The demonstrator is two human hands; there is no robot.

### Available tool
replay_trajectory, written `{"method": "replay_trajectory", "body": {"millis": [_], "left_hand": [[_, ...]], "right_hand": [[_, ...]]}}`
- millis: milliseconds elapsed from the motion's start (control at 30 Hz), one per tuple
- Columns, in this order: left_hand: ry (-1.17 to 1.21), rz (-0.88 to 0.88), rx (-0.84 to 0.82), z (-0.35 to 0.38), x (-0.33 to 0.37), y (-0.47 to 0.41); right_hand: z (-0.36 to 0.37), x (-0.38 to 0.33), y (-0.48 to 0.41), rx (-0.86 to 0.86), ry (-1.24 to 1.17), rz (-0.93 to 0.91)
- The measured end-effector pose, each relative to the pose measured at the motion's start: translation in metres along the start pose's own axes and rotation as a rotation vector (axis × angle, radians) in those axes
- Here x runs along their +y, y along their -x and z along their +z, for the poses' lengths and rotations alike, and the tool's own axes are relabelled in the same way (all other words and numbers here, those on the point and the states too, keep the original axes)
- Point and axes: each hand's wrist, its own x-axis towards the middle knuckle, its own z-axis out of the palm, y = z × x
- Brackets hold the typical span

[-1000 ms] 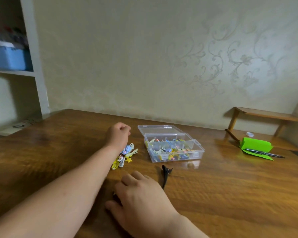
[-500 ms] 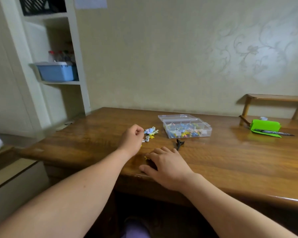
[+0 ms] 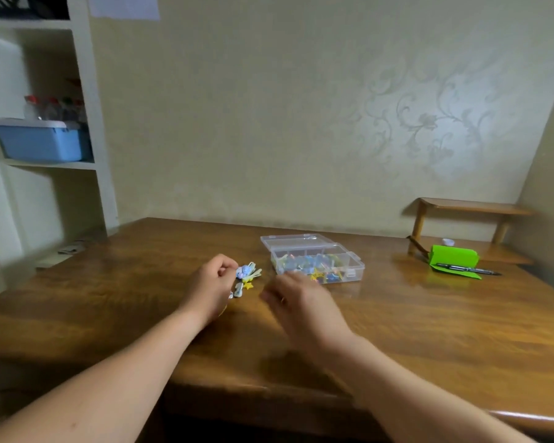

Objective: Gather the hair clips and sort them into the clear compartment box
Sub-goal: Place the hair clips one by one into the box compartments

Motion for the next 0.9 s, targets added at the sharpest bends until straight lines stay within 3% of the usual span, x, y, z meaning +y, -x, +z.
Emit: {"method": "replay_trajectory", "body": {"millis": [200,333,533,767,900], "left_hand": [[0.014,0.038,-0.046,0.021,-0.001,-0.039],[0.044,0.027,-0.058,0.025,-0.007,-0.064],[0.122,0.036,0.031,0.024,-0.013,-0.076],[0.198,0.030,0.139,0.010,-0.011,-0.072],[0.234,-0.034,0.134,0.009,-0.010,-0.070]], "right_hand": [[-0.034,0.138,-0.086,-0.060,0.162,0.553],[-0.041,0.188,-0.098,-0.313,0.185,0.710],[-0.025,0.208,-0.091,-0.369,0.190,0.731],[-0.023,0.203,-0.069,-0.078,0.128,0.710],[-0.019,0.163,-0.070,0.061,0.113,0.548]]}}
